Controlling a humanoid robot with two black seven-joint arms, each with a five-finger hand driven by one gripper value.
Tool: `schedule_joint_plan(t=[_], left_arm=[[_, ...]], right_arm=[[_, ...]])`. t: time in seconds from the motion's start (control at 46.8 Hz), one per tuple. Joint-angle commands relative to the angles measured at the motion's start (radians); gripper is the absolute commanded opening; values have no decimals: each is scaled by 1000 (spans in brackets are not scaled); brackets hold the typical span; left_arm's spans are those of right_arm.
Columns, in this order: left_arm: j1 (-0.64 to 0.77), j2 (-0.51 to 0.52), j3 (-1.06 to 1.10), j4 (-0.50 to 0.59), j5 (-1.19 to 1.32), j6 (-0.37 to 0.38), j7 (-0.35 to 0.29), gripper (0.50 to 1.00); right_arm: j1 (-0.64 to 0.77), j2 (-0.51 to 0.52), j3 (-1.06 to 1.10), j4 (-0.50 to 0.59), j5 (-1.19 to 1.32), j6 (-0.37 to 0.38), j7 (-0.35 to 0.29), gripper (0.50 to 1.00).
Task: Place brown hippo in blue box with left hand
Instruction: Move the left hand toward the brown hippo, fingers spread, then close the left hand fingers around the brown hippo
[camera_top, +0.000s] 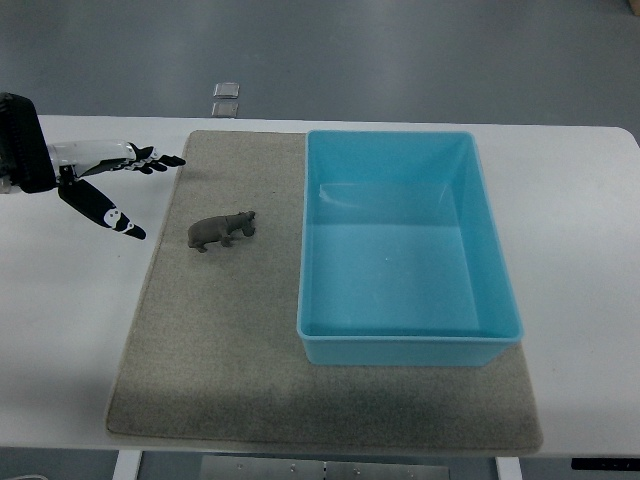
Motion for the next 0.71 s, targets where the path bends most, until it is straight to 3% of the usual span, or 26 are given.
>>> schedule_joint_plan(t=[0.0, 0.107, 0.321, 0.684], left_arm=[[1, -46, 0, 6, 64, 58, 8, 996], [7, -94, 17, 15, 80, 143, 22, 996], [24, -149, 43, 14, 118, 167, 43, 990], [27, -201, 88, 15, 193, 287, 63, 969]], right_arm=[[-1, 0, 0, 0, 0, 0, 1, 936], [0, 0, -1, 0, 0, 0, -1, 936], [1, 0, -1, 0, 0, 0, -1, 936], [-1, 0, 0, 0, 0, 0, 1, 936]])
